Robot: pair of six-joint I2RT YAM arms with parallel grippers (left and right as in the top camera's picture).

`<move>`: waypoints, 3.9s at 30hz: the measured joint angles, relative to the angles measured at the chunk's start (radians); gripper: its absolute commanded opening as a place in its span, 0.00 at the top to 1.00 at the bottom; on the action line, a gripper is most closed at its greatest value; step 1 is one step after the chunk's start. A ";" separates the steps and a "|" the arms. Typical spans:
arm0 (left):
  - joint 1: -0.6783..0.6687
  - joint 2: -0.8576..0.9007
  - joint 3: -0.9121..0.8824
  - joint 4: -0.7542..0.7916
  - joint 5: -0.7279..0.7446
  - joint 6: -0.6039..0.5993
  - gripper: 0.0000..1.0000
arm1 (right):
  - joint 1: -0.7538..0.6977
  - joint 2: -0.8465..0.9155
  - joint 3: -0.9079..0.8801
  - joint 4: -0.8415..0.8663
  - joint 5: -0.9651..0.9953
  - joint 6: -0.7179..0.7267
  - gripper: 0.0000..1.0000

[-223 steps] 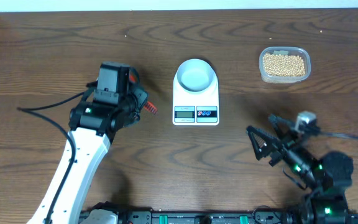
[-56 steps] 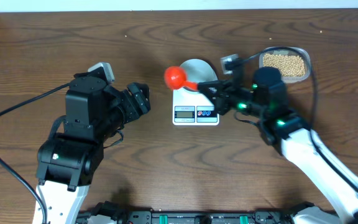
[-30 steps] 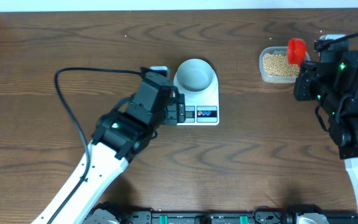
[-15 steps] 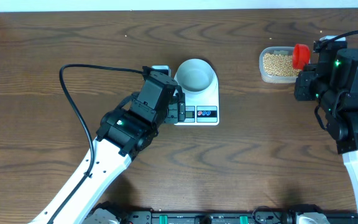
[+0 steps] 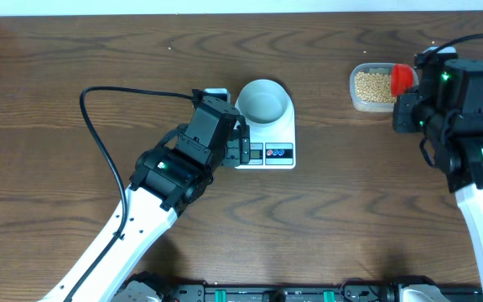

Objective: Scoop item into bowl and weigh 50g on scale

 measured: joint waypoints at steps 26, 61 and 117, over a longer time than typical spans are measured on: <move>0.000 0.000 0.000 0.000 0.000 0.000 0.14 | 0.100 0.460 0.418 -0.123 0.315 -0.086 0.99; 0.000 0.000 0.000 0.000 0.000 0.000 0.14 | 0.100 0.714 0.418 -0.156 0.417 -0.085 0.99; 0.000 0.000 0.000 0.000 0.000 0.000 0.14 | -0.054 0.737 0.421 -0.166 -0.036 -0.085 0.99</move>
